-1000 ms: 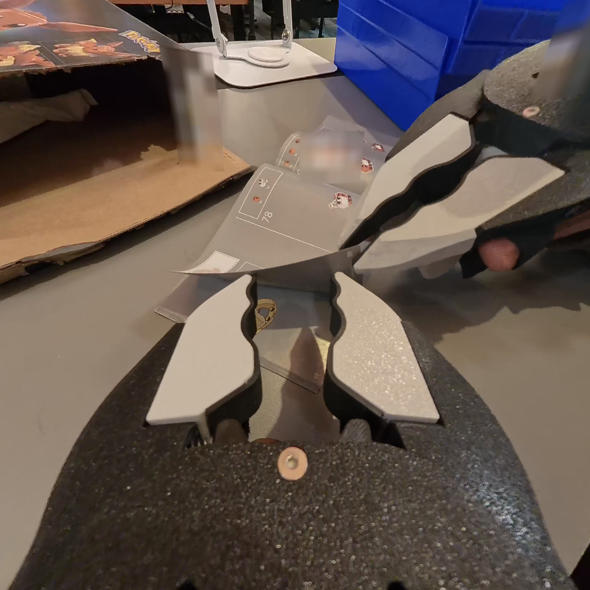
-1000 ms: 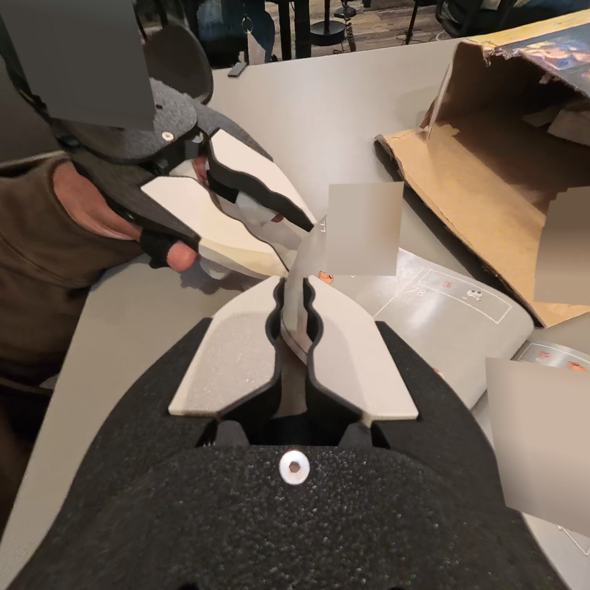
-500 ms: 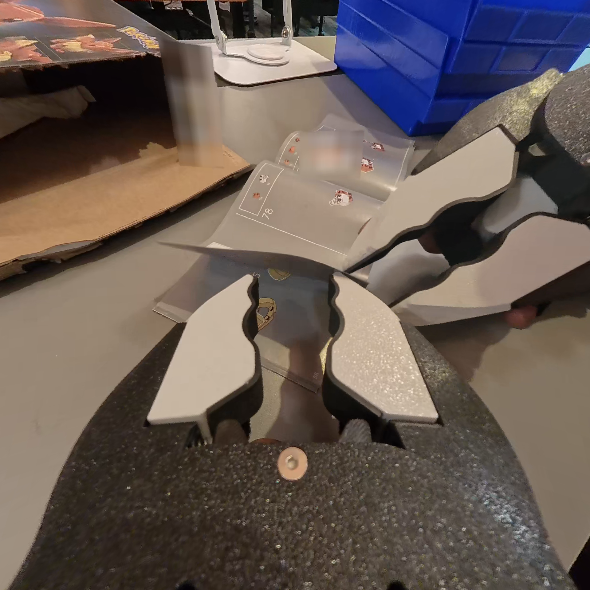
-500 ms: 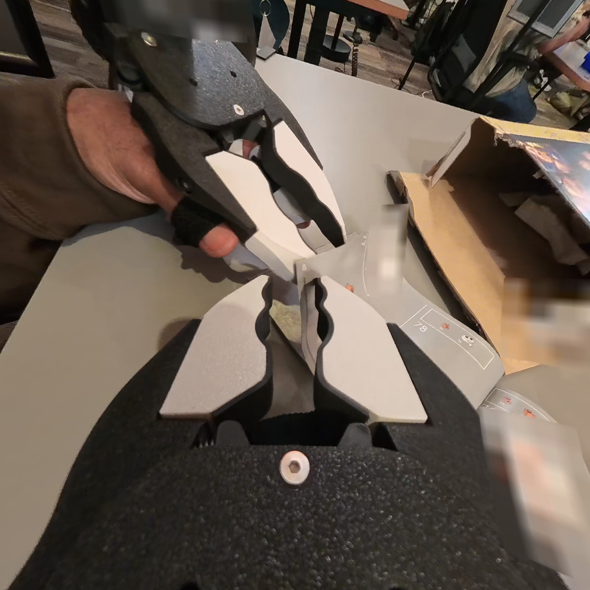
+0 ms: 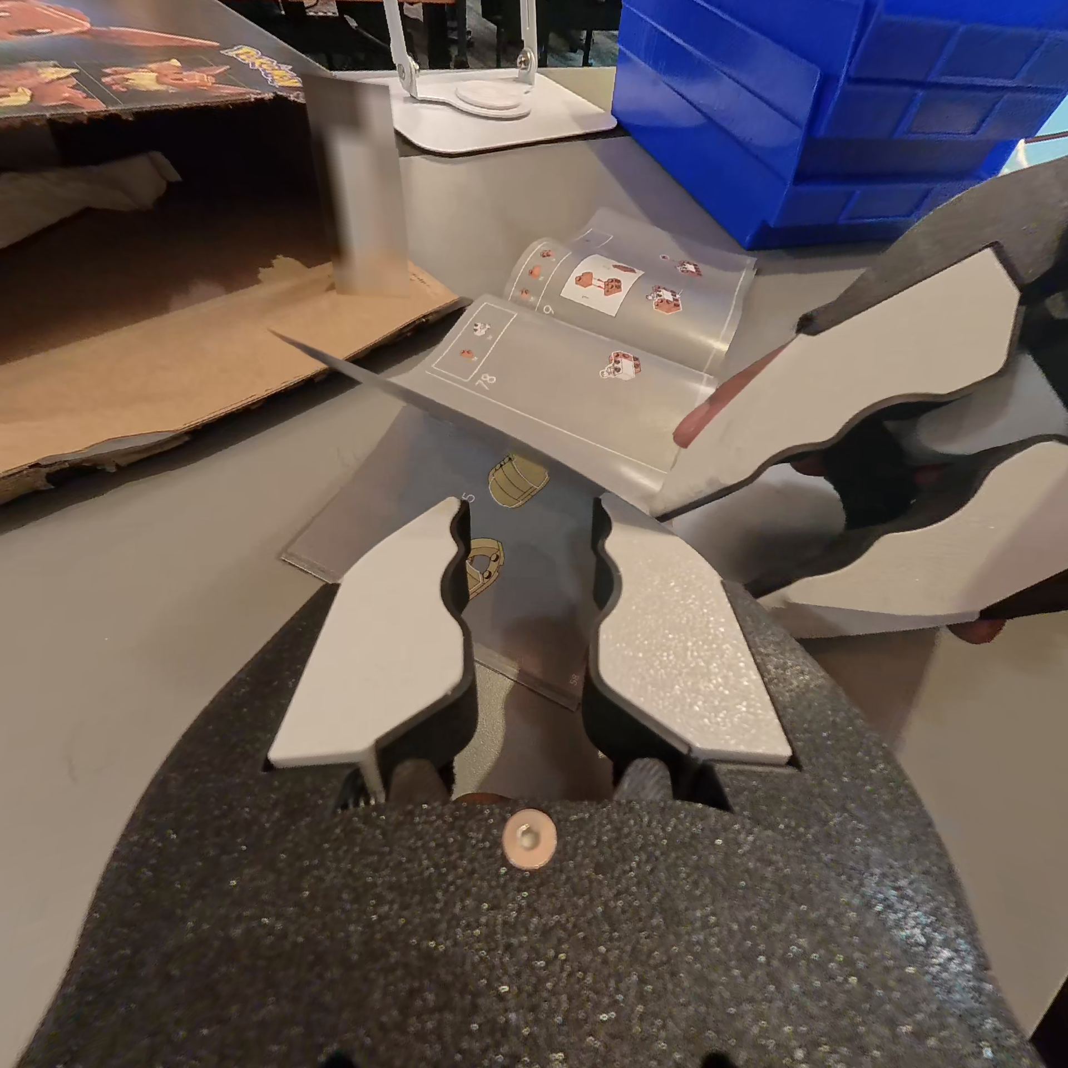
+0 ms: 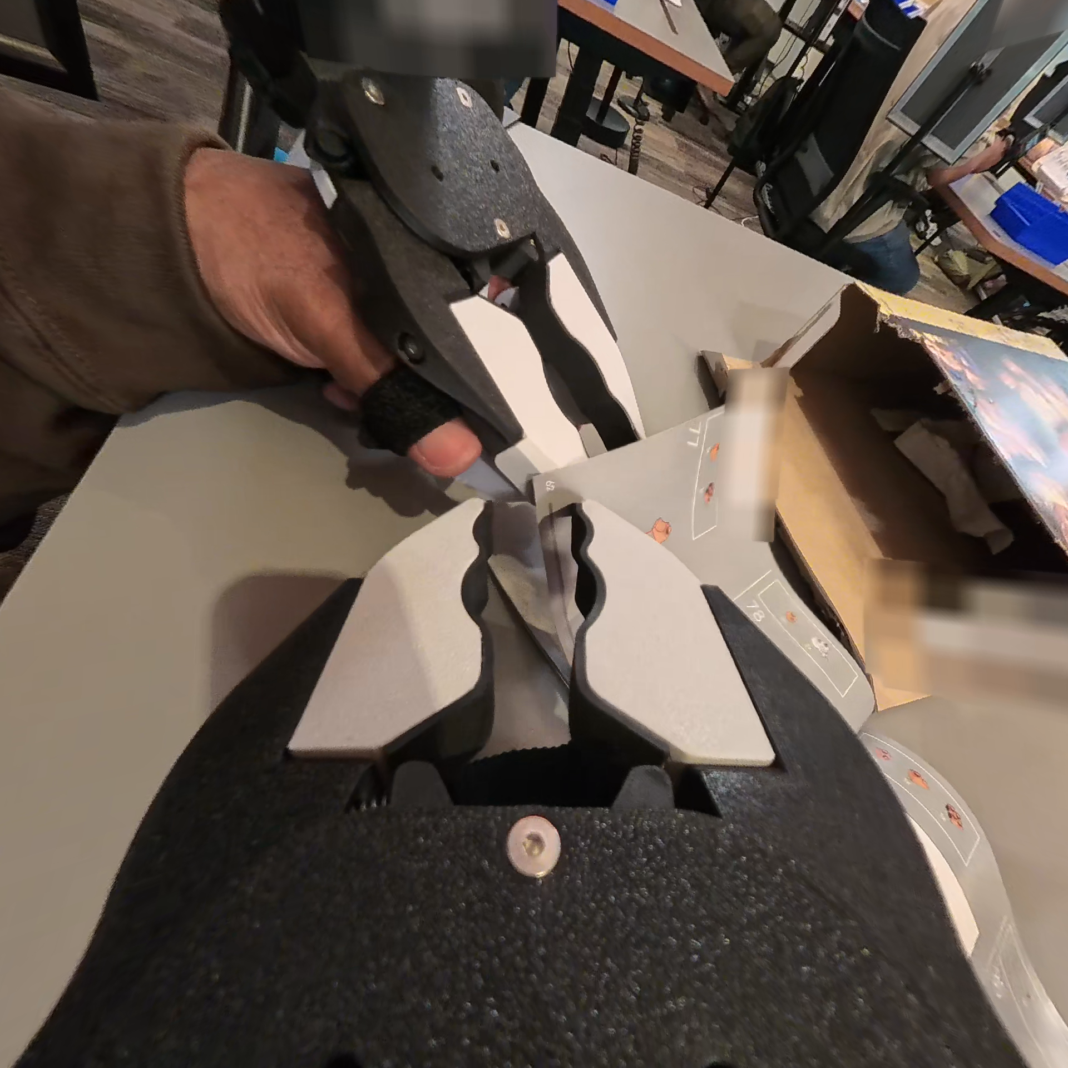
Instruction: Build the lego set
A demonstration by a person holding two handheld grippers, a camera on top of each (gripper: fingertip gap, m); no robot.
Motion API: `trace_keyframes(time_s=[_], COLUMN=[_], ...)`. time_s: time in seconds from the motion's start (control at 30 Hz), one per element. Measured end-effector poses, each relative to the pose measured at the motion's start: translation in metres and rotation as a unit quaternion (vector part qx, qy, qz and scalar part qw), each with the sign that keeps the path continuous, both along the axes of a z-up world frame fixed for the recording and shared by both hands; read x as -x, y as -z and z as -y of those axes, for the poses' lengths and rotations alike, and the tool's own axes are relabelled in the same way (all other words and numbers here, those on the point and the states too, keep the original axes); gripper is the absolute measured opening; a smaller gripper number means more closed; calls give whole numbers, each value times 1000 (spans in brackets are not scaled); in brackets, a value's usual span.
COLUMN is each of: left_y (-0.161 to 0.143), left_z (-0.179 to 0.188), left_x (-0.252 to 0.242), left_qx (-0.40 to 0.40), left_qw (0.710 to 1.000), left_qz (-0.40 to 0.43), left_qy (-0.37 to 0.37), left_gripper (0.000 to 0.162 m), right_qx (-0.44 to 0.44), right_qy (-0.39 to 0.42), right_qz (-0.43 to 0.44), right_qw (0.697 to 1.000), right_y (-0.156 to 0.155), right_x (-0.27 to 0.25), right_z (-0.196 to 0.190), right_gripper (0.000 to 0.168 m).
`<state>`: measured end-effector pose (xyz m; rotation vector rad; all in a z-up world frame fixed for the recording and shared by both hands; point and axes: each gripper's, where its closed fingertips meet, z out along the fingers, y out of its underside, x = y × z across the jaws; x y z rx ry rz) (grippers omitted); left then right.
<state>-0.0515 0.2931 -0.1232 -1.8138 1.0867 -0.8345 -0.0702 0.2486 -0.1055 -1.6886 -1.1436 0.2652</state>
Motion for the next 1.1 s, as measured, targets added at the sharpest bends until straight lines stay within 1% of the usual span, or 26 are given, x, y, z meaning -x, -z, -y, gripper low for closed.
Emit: trace_keyframes(time_s=[0.1,0.27,0.47,0.63,0.83,0.9,1.0,1.1], left_y=[0,-4,-10,-13,-6,-3,-4,-5], left_z=[0,2,7,18,19,18,21,25], left_x=[0,1,4,4,0,-1,-3,-7], left_qx=[1,7,34,66,69,69,65,62], left_qw=[1000,1000,998,993,995,995,995,994], left_qz=[2,20,55,73,50,41,42,43], left_qy=[1,8,28,63,58,52,60,74], left_gripper=[40,41,41,41,40,40,40,40], right_qx=[2,3,-4,-12,-16,-34,-86,-142], right_qy=[-5,-1,13,31,45,51,51,17], right_qz=[-8,-13,-13,-7,-23,-20,12,46], right_qw=[1000,1000,1000,999,999,998,995,989], right_y=[-2,-3,1,8,12,12,10,5], right_x=[2,-2,-8,-14,-19,-23,-29,-30], right_z=[2,-1,-4,-6,-7,-8,-8,-2], right_gripper=[26,22,20,20,20,20,20,22])
